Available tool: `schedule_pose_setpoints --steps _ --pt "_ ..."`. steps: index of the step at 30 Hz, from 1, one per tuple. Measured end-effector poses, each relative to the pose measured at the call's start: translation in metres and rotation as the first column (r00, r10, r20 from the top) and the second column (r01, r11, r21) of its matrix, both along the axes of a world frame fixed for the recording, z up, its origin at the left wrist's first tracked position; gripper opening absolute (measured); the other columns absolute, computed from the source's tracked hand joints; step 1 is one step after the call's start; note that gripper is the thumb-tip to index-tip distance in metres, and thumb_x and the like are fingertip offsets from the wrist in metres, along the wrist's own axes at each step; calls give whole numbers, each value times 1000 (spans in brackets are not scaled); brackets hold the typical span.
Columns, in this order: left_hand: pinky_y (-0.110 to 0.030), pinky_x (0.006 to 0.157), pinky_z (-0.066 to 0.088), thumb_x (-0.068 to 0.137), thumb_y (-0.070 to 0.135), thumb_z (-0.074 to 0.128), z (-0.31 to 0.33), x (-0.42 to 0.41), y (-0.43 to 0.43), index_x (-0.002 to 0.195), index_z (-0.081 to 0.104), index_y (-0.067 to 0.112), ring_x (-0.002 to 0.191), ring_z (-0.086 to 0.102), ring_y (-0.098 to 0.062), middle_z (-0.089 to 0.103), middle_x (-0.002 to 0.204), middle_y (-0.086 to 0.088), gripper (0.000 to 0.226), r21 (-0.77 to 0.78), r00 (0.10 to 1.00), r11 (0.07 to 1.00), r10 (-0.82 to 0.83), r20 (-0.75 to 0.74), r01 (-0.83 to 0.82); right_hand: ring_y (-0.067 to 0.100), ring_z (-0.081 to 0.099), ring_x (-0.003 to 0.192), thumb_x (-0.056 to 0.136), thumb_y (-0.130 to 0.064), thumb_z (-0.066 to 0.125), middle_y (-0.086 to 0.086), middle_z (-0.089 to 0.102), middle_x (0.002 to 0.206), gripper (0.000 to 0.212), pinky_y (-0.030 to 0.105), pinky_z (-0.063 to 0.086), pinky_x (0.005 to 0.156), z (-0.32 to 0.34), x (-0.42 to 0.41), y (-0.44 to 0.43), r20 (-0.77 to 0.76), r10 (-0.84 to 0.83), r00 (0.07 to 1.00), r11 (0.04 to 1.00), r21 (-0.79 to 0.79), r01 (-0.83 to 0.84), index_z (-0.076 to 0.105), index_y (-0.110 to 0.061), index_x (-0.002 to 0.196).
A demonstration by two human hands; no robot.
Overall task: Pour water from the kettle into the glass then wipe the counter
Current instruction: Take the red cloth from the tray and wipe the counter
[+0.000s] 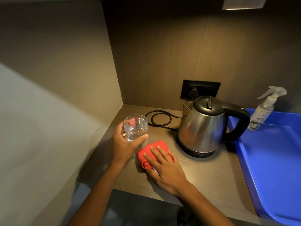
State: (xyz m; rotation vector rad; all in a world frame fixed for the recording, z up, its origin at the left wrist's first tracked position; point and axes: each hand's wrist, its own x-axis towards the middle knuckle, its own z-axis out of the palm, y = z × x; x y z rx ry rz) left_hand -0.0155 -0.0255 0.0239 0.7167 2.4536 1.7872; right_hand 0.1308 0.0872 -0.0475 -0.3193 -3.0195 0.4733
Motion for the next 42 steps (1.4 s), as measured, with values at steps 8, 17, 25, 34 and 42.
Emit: schedule_pose_setpoints --steps 8,17,25,34,42 --pt "-37 87 59 54 32 95 -31 -1 21 133 49 17 110 62 -21 61 128 -5 93 -54 993 996 -71 92 77 19 16 147 90 -68 1 -8 15 160 70 42 22 111 20 49 -10 56 -294 954 956 37 292 22 -38 150" --pt "-40 90 58 54 36 94 -45 -8 36 138 45 20 114 60 -22 60 131 -7 98 -83 985 991 -96 142 108 28 41 116 86 -31 47 6 60 121 44 41 36 80 57 8 33 209 -295 933 933 273 234 43 -15 127" --pt "-47 113 33 69 46 81 -23 17 18 148 31 16 141 33 -25 37 153 -10 99 -130 958 992 -47 -282 11 16 44 93 66 -56 58 -6 52 87 31 36 35 78 75 25 42 95 -365 926 930 -10 367 57 -29 81" --pt "-40 93 51 80 55 65 15 124 34 121 62 37 104 63 -3 70 104 19 45 -44 882 881 -472 13 472 22 67 76 70 -15 79 12 73 88 31 28 56 62 118 119 84 -93 -530 843 312 -945 92 70 -13 99" --pt "-37 77 52 86 20 59 36 226 152 111 68 28 85 68 -25 76 91 -5 27 -80 729 729 -684 -39 680 13 55 54 80 -2 74 7 57 73 32 22 45 45 115 228 136 -128 -907 401 319 -831 456 52 -25 85"
